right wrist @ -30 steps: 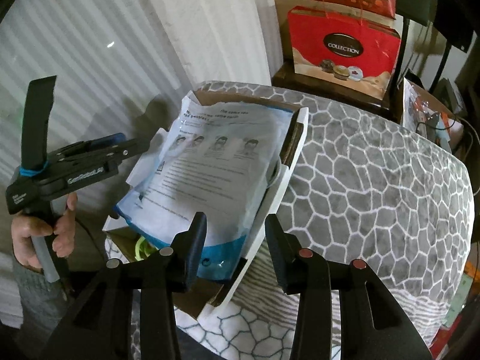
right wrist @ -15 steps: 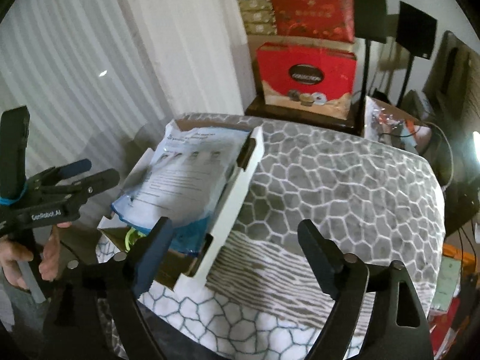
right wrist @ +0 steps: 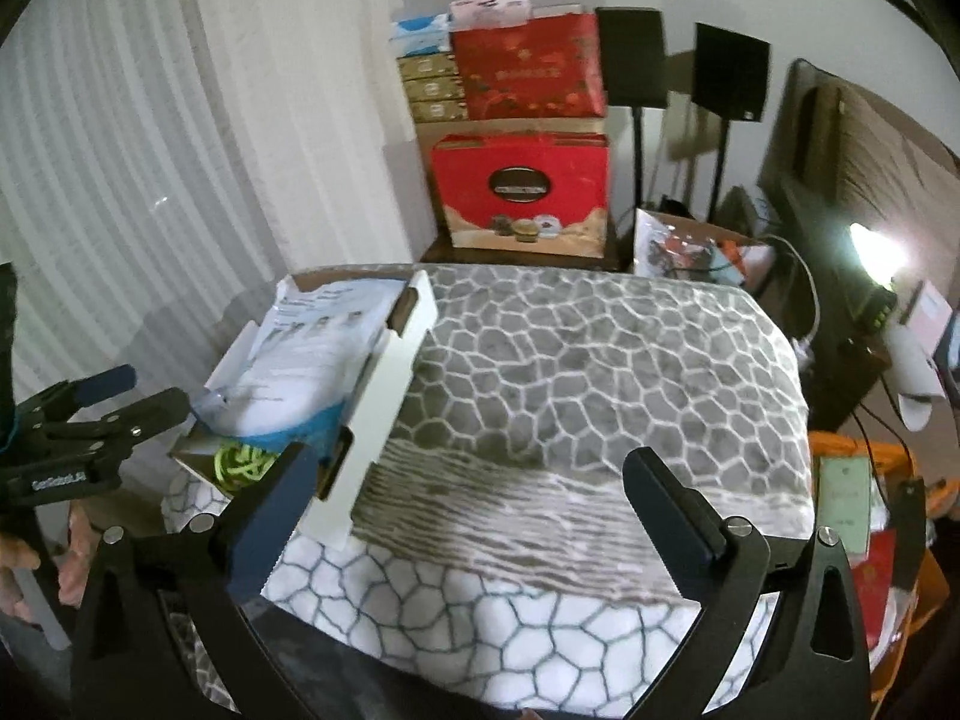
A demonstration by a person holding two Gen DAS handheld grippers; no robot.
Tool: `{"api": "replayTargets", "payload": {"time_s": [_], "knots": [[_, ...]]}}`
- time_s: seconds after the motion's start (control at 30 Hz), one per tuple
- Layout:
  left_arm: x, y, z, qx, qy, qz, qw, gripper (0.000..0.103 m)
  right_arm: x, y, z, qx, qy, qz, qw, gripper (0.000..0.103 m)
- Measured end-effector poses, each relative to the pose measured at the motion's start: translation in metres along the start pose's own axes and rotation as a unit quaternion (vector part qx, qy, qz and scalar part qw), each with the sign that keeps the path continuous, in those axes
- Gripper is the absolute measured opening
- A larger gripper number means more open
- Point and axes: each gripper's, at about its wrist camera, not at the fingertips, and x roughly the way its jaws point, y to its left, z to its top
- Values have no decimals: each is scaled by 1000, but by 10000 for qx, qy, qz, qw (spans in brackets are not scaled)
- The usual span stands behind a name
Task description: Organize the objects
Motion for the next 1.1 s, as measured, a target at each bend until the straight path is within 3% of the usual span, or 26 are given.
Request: {"api": "replayTargets", "payload": {"time_s": [0.2, 0.5, 1.1], "knots": [[-5, -9, -20, 24, 58, -80, 9999, 103, -13, -10, -26, 231, -103, -128, 9996, 103], [-1, -18, -45, 53, 164, 91, 9998, 103, -30, -18, -59, 405, -313, -540, 9972, 103], [5, -19, -54, 6, 202, 127, 9997, 103, -31, -26, -74, 507, -378, -836, 9945, 103]]}}
